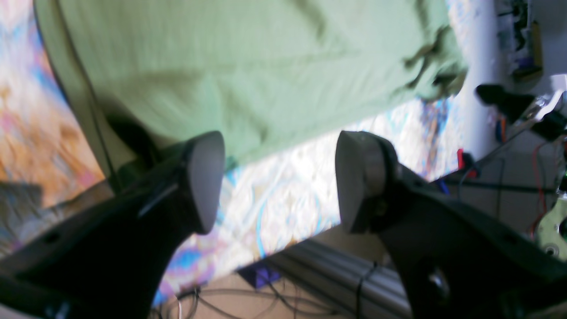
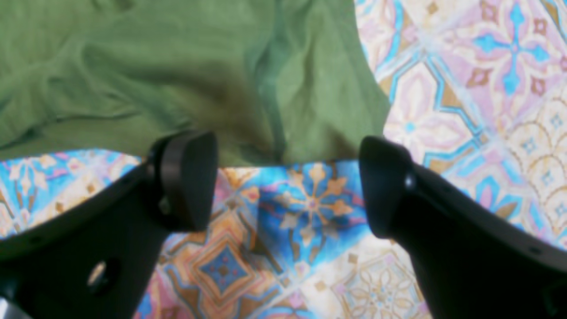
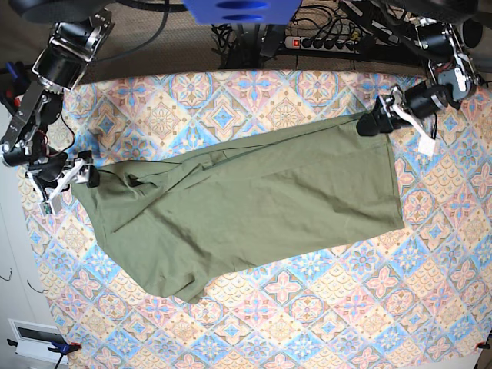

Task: Layout the t-shirt on the table in an organized manner, then fold the t-shirt properly
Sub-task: 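Move the right gripper along the folded edge and grasp the shirt side, then regrasp the folded corner with the left gripper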

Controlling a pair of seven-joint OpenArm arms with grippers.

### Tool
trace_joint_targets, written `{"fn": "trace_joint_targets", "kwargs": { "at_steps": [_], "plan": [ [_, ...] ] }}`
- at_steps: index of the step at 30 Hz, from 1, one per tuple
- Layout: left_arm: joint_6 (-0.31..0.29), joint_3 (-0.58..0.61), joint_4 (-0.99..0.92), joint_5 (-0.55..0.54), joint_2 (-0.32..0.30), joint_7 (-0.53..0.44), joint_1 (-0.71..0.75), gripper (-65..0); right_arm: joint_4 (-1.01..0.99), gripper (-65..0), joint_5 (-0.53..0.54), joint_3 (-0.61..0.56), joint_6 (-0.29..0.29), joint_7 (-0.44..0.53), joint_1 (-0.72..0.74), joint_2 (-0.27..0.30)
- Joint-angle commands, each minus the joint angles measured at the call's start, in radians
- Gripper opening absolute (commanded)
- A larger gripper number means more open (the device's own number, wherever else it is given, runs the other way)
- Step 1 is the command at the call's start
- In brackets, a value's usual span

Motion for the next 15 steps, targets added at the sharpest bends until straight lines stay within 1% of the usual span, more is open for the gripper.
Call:
{"fn": "trace_joint_targets", "kwargs": {
  "at_steps": [1,4,9,11,15],
  "plan": [
    [-0.003,-0.006,0.016,-0.026,0.010,-0.010,0.011,-25.8,0.017,-17.3,0.036,0.005,0.003,0.020,0.001,0.022],
    [-0.003,-0.009,0.016,-0.025,0.057,-0.010,0.045,-25.8,0.014,-18.4,0.085,0.005,0.003,0.022,-0.009,0.022],
    [-0.002,-0.017,0.016,-0.025,0.133,-0.010,0.085,-25.8,0.014,-19.8,0.091,0.005,0.003,0.020,-0.015,0.022],
    [-0.002,-0.061,0.016,-0.023,0.162,-0.010,0.111,-25.8,0.020,-19.7,0.091,0.005,0.003,0.016,-0.015,0.022],
    [-0.002,-0.147,0.016,-0.022,0.208,-0.010,0.109,-25.8,0.014,-19.7,0.092,0.005,0.003,0.016,-0.015,0.022]
  ]
}}
